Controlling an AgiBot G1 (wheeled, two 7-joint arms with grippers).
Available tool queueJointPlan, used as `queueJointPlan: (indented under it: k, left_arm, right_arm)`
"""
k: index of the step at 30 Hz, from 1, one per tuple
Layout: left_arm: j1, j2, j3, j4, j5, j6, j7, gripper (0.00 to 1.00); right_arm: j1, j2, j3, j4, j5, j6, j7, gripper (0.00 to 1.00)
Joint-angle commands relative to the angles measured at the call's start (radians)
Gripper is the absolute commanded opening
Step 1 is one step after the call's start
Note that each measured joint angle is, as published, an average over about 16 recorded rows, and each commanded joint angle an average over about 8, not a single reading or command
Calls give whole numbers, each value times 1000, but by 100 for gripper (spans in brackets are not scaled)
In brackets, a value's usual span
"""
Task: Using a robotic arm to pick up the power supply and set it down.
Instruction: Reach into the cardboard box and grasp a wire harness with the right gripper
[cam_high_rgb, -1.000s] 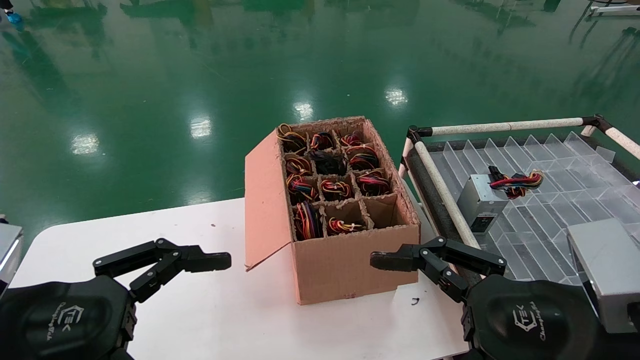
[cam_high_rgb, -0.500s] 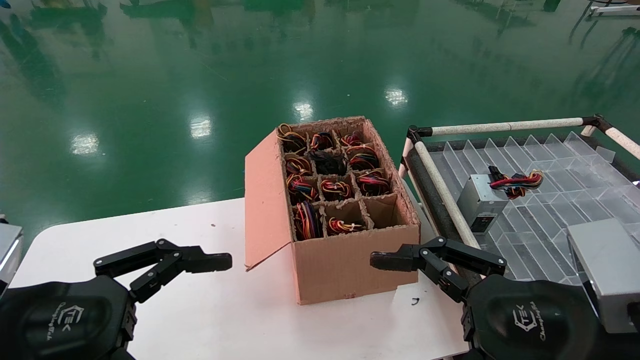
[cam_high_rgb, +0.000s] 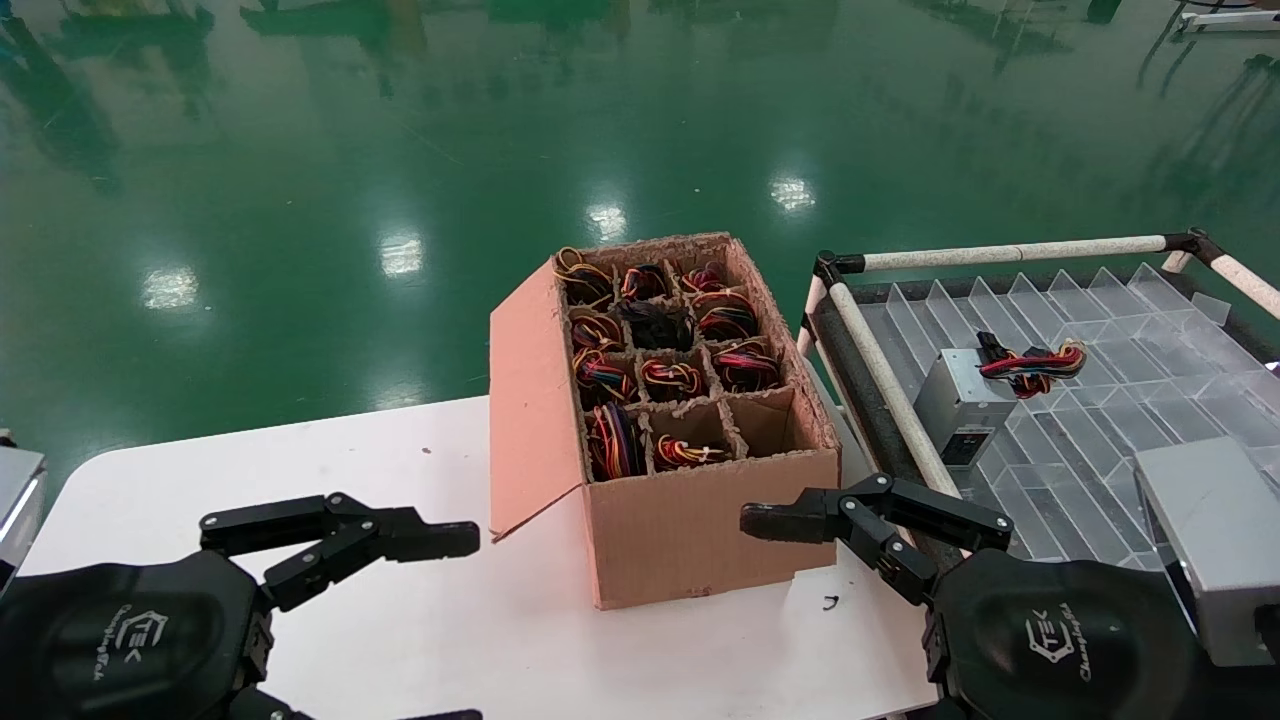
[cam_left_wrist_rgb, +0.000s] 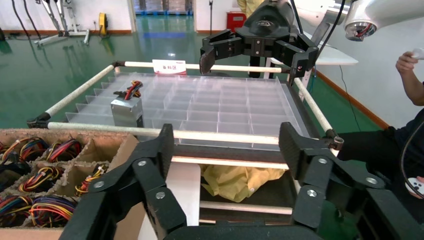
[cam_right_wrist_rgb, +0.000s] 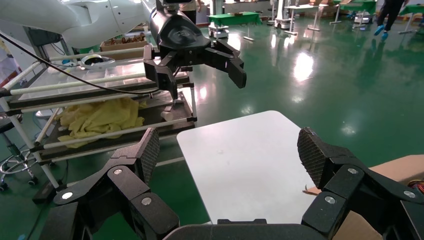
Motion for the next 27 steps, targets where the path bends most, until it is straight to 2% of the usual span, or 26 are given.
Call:
queueJointPlan:
  k: [1, 12, 20, 27]
  left_arm:
    - [0, 0, 0, 0, 0, 0, 0, 0]
    - [0, 0, 0, 0, 0, 0, 0, 0]
    - [-1, 0, 1, 1, 0, 0, 0, 0]
    - [-1, 0, 1, 1, 0, 0, 1, 0]
  right_arm:
    - [0, 0, 0, 0, 0, 0, 0, 100]
    - [13, 12, 2, -48, -31, 22, -10, 100]
    - [73, 4, -13, -189, -114, 42, -52, 100]
    - [166, -34, -50, -333, -229, 65, -119, 100]
